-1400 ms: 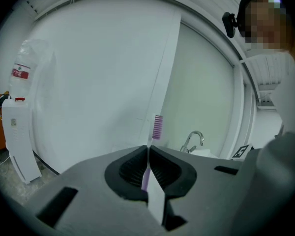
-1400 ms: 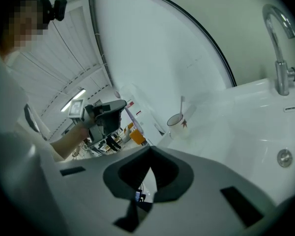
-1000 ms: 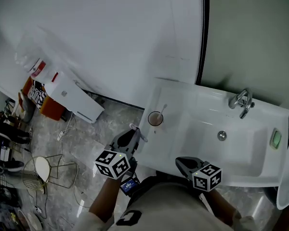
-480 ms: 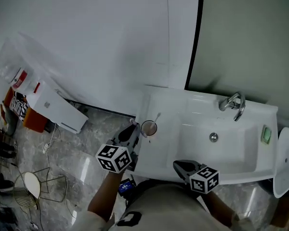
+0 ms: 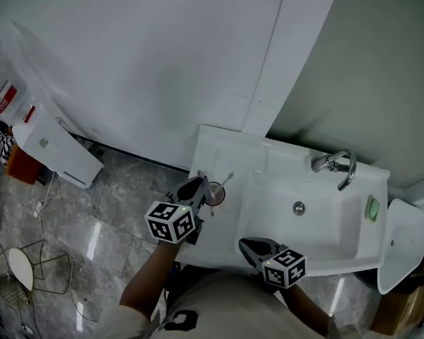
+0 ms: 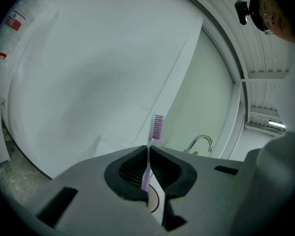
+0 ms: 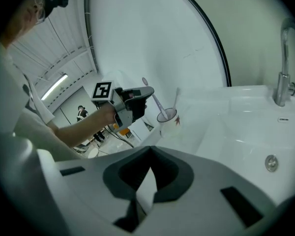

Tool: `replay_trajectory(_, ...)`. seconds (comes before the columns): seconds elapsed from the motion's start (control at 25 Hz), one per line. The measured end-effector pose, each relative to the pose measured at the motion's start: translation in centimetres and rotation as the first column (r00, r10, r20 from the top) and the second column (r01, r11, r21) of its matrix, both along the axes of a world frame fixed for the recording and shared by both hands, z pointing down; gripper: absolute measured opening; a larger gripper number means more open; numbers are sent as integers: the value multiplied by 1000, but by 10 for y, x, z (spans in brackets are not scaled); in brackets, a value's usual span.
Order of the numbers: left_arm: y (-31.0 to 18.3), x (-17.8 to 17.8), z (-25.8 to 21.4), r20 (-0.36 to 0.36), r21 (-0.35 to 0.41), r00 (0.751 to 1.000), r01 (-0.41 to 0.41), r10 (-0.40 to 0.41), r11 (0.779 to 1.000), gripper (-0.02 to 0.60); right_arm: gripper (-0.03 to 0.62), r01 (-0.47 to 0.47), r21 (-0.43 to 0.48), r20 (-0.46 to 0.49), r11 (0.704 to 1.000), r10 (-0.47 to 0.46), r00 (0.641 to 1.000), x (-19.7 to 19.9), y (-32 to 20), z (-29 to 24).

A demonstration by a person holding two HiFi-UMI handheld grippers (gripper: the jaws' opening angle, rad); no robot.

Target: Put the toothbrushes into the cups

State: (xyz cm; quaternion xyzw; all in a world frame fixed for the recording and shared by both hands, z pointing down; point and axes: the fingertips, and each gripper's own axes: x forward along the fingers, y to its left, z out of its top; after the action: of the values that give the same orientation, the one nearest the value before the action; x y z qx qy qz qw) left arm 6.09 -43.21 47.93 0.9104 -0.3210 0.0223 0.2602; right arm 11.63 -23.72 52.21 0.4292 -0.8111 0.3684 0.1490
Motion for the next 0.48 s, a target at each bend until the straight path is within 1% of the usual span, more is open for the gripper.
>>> replay_trajectory(0.2, -6, 6, 21, -23, -58, 1000, -9, 7, 998, 28, 9, -8, -26, -15, 1000, 8, 1000, -5, -7, 4)
replay_trajectory(0.36, -5, 16, 35, -36, -84, 999, -26, 23, 996, 28, 9, -18, -38, -33, 999, 17, 999, -3, -10, 6)
replay_trajectory(0.48, -7, 17, 44, -42, -101, 999, -24, 20, 995, 28, 9, -35, -46, -36, 998, 34, 999, 0, -11, 8)
